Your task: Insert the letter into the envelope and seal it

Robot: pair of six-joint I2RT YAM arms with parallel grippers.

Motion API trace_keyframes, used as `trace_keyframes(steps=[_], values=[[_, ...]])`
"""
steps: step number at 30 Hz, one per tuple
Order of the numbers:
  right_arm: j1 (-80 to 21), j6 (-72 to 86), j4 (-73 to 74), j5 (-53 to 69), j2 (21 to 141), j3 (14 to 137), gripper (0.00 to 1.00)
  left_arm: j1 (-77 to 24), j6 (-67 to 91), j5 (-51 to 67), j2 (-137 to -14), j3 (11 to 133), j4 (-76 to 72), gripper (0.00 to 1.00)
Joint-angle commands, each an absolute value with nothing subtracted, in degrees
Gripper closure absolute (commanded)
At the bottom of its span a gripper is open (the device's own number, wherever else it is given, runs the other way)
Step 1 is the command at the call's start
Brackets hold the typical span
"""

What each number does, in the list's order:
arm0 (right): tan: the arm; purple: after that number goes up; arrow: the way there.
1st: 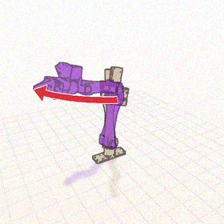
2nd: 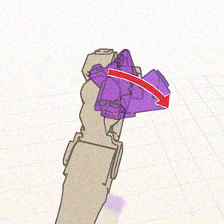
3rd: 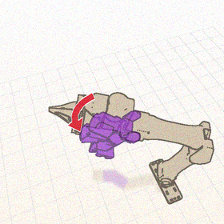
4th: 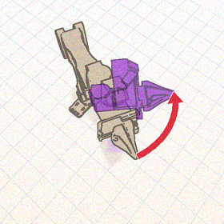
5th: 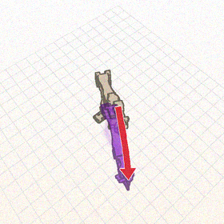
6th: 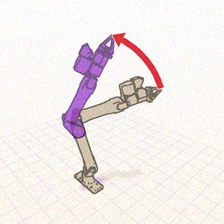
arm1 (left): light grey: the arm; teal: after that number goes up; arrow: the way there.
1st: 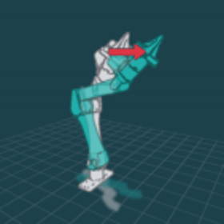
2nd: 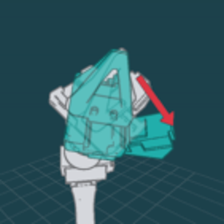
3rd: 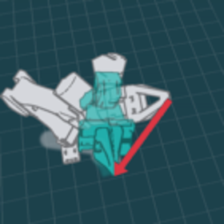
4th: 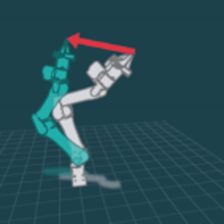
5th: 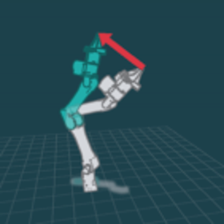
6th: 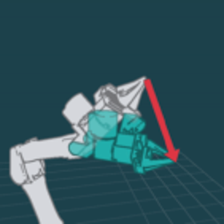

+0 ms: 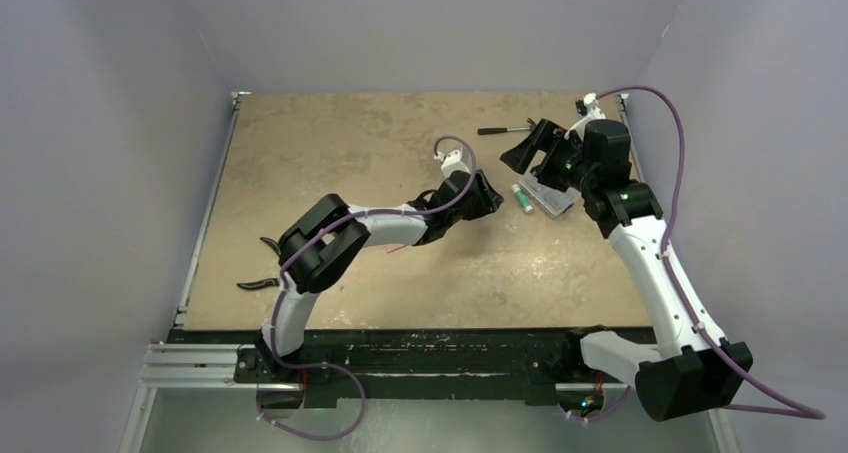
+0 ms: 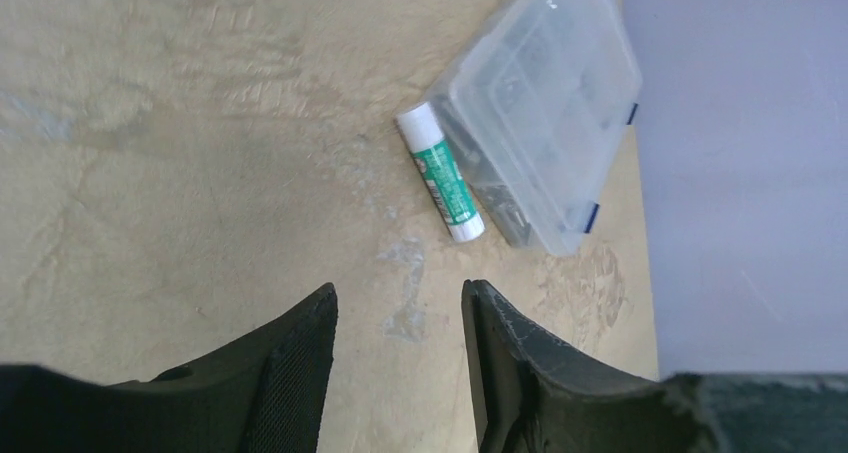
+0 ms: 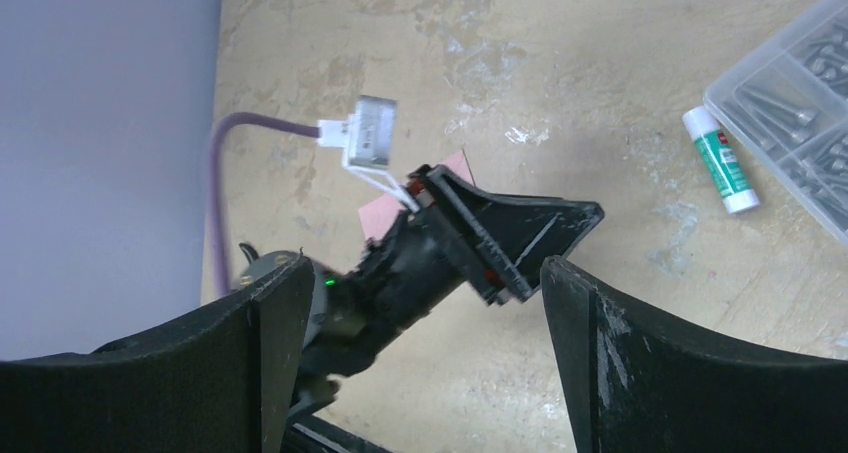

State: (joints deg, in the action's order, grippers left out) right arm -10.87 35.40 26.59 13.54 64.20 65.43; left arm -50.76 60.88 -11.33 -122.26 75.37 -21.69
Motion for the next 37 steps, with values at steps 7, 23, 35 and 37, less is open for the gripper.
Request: trace_keyframes(steps=[7, 23, 35, 37], values=[[-10.96, 32.08, 29.27, 2.18, 61.77, 74.70, 0.14, -46.39, 39.65, -13.21, -97.50, 77.37, 3.02, 0.29], [-10.96, 20.23, 41.28, -25.32, 62.74, 98.27, 0.01, -44.65, 14.11, -53.42, -58.76, 79.17, 38.19, 0.05], [-10.98, 15.82, 43.56, -30.48, 60.26, 108.62, 0.01, -44.65, 12.62, -53.13, -50.13, 78.95, 39.09, 0.01], [-10.98, 15.89, 43.22, -29.60, 60.06, 108.55, 0.01, -44.65, 12.79, -52.49, -49.95, 78.87, 38.92, 0.01]])
